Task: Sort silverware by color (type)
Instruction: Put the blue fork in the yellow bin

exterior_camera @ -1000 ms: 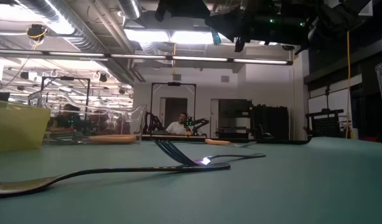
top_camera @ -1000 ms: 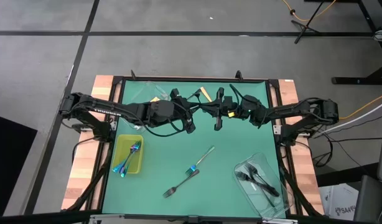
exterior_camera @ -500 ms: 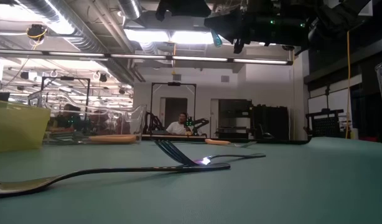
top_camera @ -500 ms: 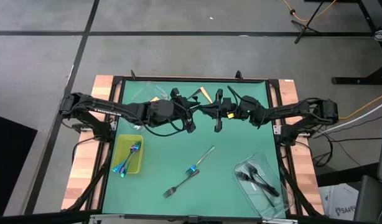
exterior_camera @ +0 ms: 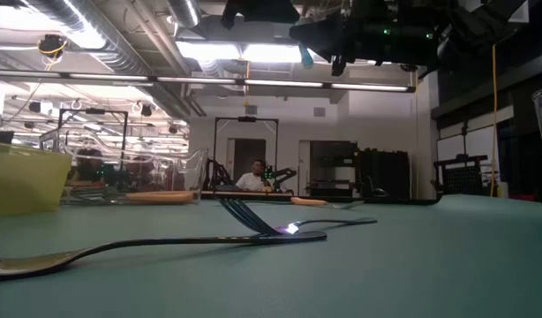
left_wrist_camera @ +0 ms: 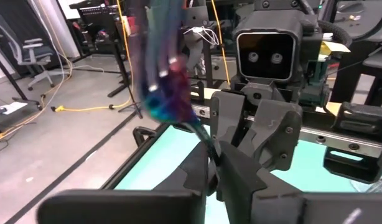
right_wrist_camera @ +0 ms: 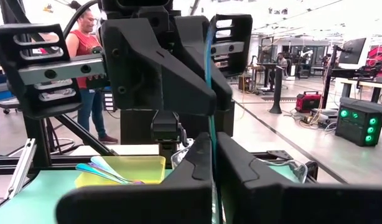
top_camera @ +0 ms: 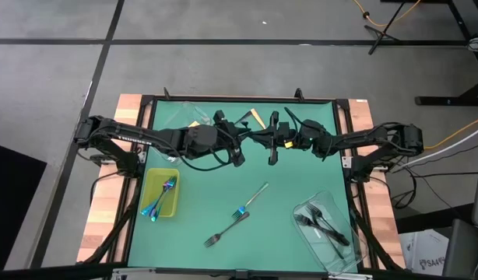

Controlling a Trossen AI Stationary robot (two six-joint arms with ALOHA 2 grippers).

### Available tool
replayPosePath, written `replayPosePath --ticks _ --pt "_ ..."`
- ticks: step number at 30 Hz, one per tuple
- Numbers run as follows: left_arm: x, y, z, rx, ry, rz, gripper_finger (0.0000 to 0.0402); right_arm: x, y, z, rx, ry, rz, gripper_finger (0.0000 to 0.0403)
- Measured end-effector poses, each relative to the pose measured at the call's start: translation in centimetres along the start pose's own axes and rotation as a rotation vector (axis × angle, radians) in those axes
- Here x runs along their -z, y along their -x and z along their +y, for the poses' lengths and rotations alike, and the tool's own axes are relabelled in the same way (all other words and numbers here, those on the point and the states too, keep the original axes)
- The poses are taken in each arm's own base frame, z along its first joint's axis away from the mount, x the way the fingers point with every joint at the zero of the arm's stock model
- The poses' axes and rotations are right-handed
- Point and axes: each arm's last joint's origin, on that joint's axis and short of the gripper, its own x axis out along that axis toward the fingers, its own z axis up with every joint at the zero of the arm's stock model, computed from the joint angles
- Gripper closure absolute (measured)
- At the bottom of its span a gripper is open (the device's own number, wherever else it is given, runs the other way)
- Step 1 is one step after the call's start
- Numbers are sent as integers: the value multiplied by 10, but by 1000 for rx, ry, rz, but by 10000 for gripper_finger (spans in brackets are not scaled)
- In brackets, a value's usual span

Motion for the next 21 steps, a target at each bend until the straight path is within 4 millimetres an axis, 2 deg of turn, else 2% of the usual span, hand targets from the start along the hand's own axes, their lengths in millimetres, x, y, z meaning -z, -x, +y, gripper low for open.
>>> replayPosePath --ticks 4,21 --pt "0 0 -1 10 7 -2 395 0 0 0 0 4 0 403" --pt "-1 0 -1 26 6 -8 400 0 0 0 4 -4 4 402"
